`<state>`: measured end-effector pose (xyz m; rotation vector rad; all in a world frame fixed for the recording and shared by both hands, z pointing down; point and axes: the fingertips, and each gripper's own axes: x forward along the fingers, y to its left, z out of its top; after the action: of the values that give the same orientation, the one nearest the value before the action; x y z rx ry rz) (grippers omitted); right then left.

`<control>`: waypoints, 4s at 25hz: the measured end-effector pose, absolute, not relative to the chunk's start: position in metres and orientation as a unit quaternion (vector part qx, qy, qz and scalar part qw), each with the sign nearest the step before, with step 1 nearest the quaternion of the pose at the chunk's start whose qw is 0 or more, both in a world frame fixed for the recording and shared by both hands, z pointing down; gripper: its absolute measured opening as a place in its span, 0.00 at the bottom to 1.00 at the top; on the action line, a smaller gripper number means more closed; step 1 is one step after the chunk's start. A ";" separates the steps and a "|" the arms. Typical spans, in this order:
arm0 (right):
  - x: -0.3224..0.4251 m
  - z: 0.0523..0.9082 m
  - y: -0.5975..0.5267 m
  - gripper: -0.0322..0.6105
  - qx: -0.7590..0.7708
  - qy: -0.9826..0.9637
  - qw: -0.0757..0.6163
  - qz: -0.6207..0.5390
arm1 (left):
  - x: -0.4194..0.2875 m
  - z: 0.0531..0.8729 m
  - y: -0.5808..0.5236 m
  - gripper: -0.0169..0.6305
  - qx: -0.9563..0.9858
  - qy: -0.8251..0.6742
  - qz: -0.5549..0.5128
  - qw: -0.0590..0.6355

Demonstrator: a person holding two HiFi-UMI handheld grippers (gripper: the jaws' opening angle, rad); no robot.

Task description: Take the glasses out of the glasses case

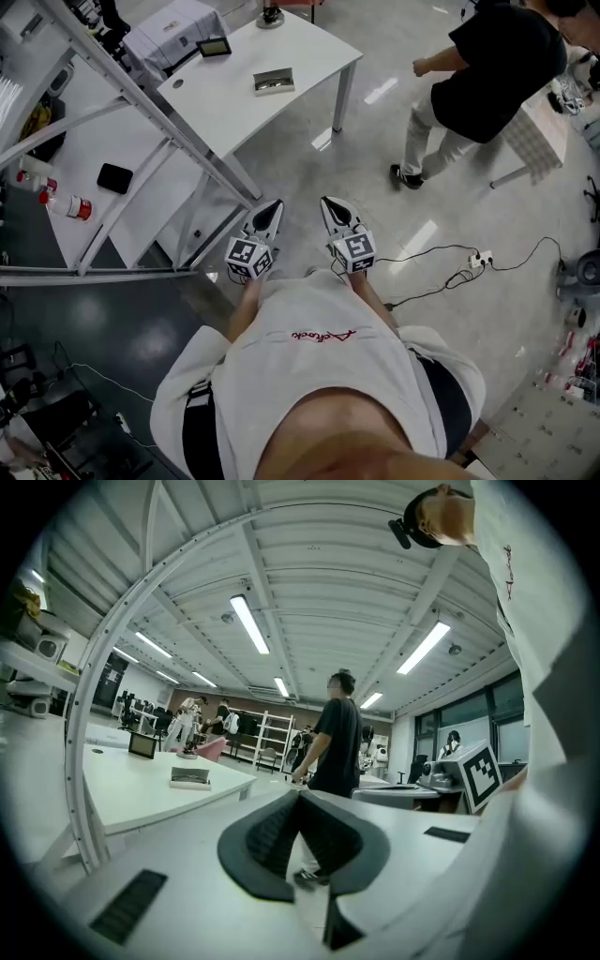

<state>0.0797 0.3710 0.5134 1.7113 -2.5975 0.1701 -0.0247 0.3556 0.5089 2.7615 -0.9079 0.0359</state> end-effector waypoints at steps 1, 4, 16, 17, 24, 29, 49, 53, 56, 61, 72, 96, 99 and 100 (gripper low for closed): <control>0.081 0.514 0.372 0.05 0.547 -0.835 0.014 0.056 | -0.022 0.511 0.358 0.03 0.943 -0.311 0.013 0.119; 0.085 0.521 0.373 0.05 0.541 -0.838 0.021 0.062 | -0.013 0.518 0.365 0.03 0.942 -0.310 0.016 0.127; 0.090 0.536 0.338 0.05 0.527 -0.847 0.031 0.069 | -0.005 0.532 0.334 0.03 0.936 -0.324 0.009 0.140; 0.091 0.537 0.332 0.05 0.526 -0.847 0.031 0.068 | -0.004 0.533 0.328 0.03 0.936 -0.323 0.008 0.140; 0.102 0.537 0.275 0.05 0.528 -0.846 0.040 0.061 | 0.012 0.530 0.266 0.03 0.939 -0.314 -0.005 0.139; 0.105 0.532 0.220 0.05 0.530 -0.845 0.046 0.058 | 0.017 0.523 0.210 0.03 0.942 -0.308 -0.009 0.135; 0.063 0.516 0.023 0.05 0.525 -0.848 0.060 0.050 | -0.014 0.505 0.018 0.03 0.947 -0.291 -0.016 0.136; 0.057 0.522 0.010 0.05 0.524 -0.848 0.063 0.058 | -0.016 0.510 0.003 0.03 0.948 -0.286 -0.010 0.141; 0.059 0.527 0.006 0.05 0.525 -0.846 0.065 0.067 | -0.017 0.513 -0.002 0.03 0.946 -0.288 -0.007 0.147; 0.053 0.530 -0.004 0.05 0.514 -0.852 0.071 0.073 | -0.018 0.519 -0.009 0.03 0.944 -0.290 0.000 0.158; 0.060 0.546 -0.044 0.05 0.504 -0.855 0.075 0.095 | -0.008 0.530 -0.051 0.03 0.938 -0.302 0.013 0.172; 0.062 0.623 -0.079 0.05 0.452 -0.861 0.144 0.183 | -0.009 0.585 -0.093 0.03 0.907 -0.333 0.042 0.255; 0.058 0.629 -0.083 0.05 0.441 -0.865 0.157 0.181 | -0.011 0.588 -0.093 0.03 0.903 -0.339 0.040 0.262; 0.056 0.631 -0.085 0.05 0.436 -0.867 0.163 0.179 | -0.011 0.589 -0.092 0.03 0.902 -0.340 0.040 0.264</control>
<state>0.0560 -0.0848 0.6313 1.2426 -2.4734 0.5106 -0.0114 -0.0922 0.5888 2.4373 -0.9202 0.1093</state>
